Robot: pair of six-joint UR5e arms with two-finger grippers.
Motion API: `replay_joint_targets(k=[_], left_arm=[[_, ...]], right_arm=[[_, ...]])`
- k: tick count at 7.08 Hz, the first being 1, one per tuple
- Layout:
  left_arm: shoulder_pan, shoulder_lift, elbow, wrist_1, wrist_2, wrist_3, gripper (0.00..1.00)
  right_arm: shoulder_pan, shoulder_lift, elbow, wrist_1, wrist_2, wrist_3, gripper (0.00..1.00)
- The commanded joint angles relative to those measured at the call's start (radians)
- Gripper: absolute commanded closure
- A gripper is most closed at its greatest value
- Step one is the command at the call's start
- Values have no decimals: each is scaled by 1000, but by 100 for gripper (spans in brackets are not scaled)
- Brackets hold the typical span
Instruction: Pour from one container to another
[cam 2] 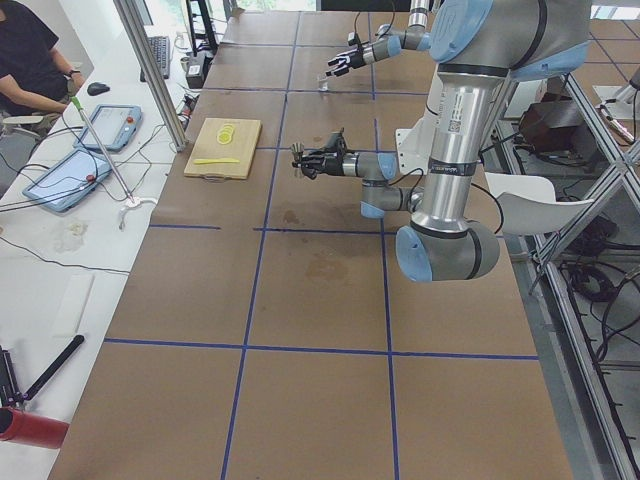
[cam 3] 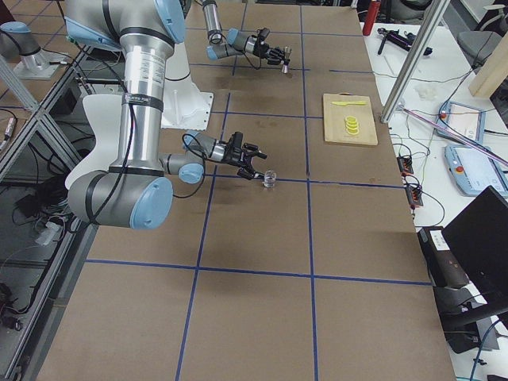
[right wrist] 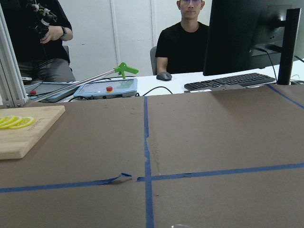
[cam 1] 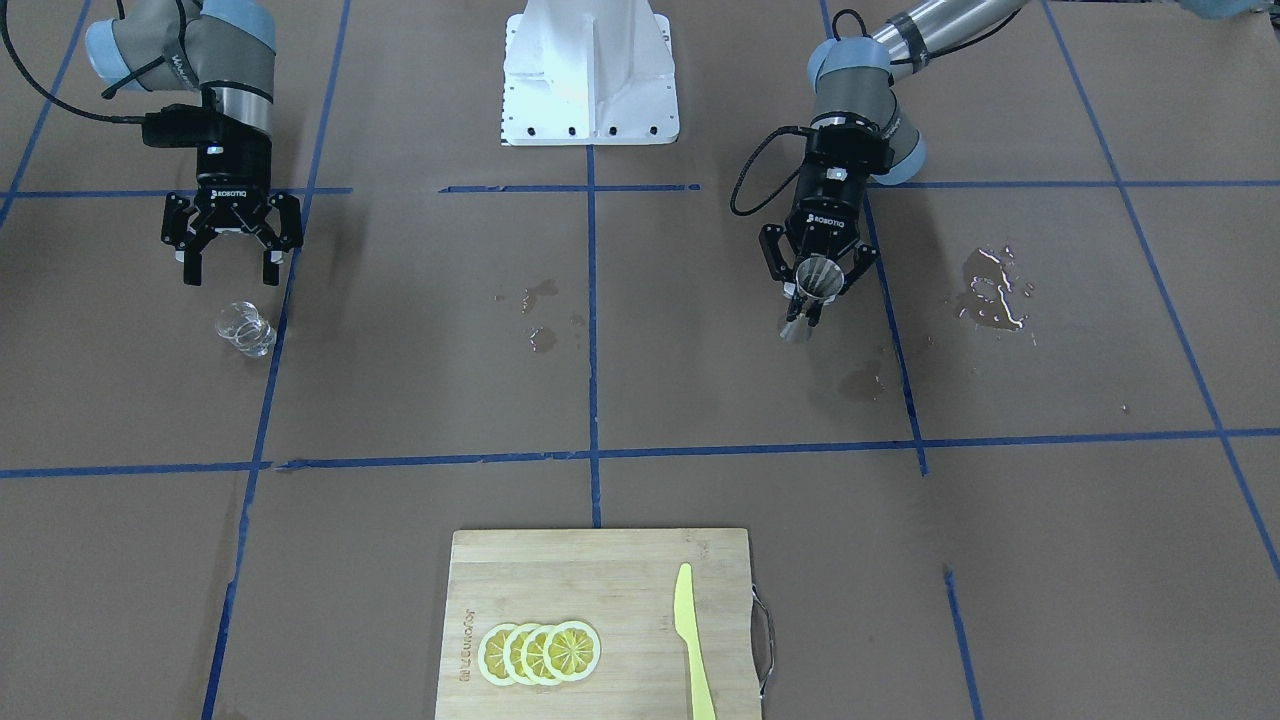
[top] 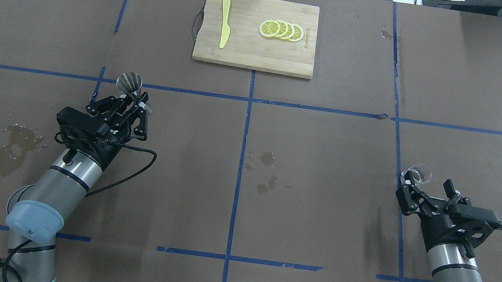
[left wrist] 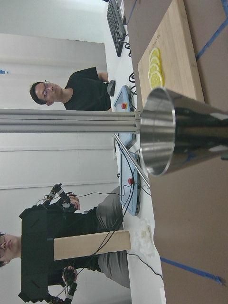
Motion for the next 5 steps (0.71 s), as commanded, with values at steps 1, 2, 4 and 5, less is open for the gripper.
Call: replay_joint_targets(k=[1, 2, 4, 5], left_arm=[[1, -3, 0, 0, 0, 0, 100], [0, -3, 0, 0, 0, 0, 100], [1, -5, 0, 0, 0, 0, 100], [1, -5, 0, 0, 0, -2, 100]], right_arm=[[-4, 23, -36, -6, -13, 20, 1], [-6, 27, -52, -11, -13, 20, 2], [-7, 61, -63, -82, -11, 18, 1], [-7, 78, -89, -83, -10, 18, 2]])
